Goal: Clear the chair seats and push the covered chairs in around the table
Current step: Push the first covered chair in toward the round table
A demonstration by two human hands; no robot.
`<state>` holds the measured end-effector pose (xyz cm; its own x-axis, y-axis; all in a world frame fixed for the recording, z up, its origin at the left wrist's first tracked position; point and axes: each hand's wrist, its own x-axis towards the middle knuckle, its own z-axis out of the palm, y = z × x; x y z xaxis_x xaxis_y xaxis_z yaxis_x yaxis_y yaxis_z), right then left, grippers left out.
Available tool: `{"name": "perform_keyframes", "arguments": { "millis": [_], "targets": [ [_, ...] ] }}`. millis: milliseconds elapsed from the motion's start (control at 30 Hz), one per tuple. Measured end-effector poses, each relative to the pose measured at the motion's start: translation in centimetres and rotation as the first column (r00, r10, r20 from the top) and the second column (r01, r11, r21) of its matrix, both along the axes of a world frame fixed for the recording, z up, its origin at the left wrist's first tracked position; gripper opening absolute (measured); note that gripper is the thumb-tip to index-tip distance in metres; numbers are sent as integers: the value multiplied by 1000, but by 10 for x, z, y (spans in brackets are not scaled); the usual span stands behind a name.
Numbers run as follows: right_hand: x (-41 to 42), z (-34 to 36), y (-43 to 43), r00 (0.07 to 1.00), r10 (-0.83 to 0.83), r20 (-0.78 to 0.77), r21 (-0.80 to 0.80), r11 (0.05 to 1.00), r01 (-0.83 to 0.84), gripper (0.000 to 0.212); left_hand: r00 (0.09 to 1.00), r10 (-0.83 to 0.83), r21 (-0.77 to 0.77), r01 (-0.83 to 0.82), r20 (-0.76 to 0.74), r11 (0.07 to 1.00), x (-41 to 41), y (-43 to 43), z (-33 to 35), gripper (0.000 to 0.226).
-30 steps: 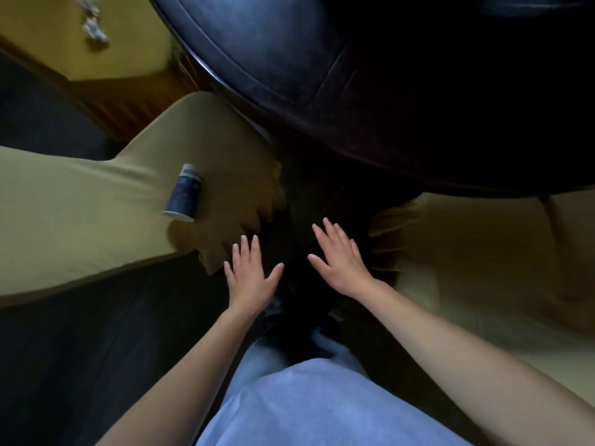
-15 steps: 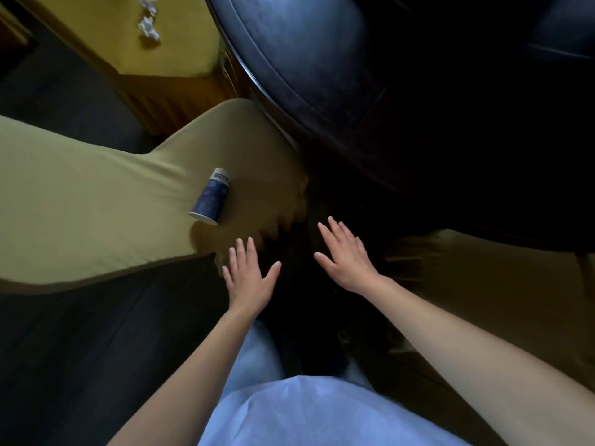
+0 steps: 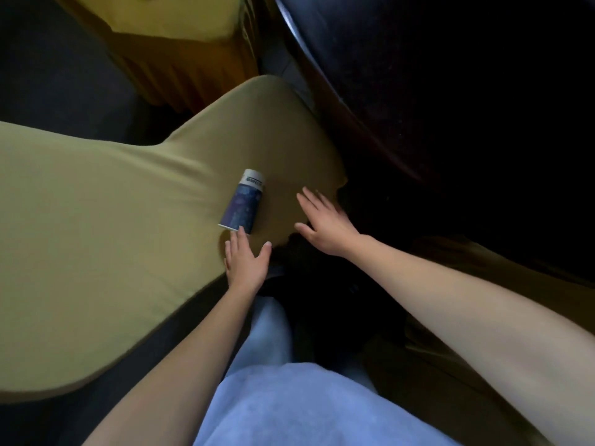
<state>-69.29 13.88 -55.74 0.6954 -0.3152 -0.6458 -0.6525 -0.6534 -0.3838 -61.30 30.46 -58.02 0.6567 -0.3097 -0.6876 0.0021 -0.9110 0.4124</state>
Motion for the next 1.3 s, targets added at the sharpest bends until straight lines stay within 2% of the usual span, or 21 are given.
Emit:
{"name": "perform_keyframes", "arguments": {
  "millis": [67, 167, 300, 400, 467, 567, 700, 767, 900, 967, 1167, 1300],
  "targets": [
    [28, -11, 0, 1000, 9, -12, 45, 999, -9, 67, 996, 81, -20, -82, -44, 996, 17, 5, -19, 75],
    [62, -32, -1, 998, -32, -51, 146, 988, 39, 66, 942, 302, -81, -316, -148, 945, 33, 10, -45, 73],
    [100, -59, -4, 984, -138, -110, 251, 954, 162, 63, 762, 563, -55, -608, -321, 792, 47, 9, -71, 56],
    [122, -76, -8, 964, -202, -171, 282, 928, 245, 60, 587, 683, 3, -757, -435, 653, 58, 6, -89, 25],
    [134, -85, -9, 956, -228, -186, 274, 922, 273, 59, 495, 740, 56, -814, -455, 579, 67, 4, -98, 7],
    [151, -94, -10, 934, -286, -214, 277, 899, 338, 60, 439, 750, 86, -834, -495, 545, 76, 4, -106, 8],
    [163, -102, -9, 930, -296, -215, 277, 895, 349, 67, 388, 754, 83, -861, -530, 502, 82, 6, -106, 30],
    [165, -105, -8, 930, -295, -220, 285, 892, 350, 68, 363, 757, 74, -878, -543, 474, 83, 7, -106, 31],
    [158, -105, -8, 916, -331, -227, 304, 870, 389, 65, 353, 758, 57, -889, -549, 455, 80, 8, -105, 21],
    [148, -103, -10, 905, -356, -232, 321, 850, 417, 63, 363, 761, 65, -882, -538, 467, 74, 10, -105, 8],
    [92, -88, -19, 889, -391, -237, 331, 828, 452, 45, 441, 738, 81, -830, -511, 552, 37, 14, -99, 20],
    [34, -87, -23, 855, -462, -234, 328, 791, 517, 36, 538, 666, 80, -744, -516, 663, 1, 5, -96, 21]
  ]
}}
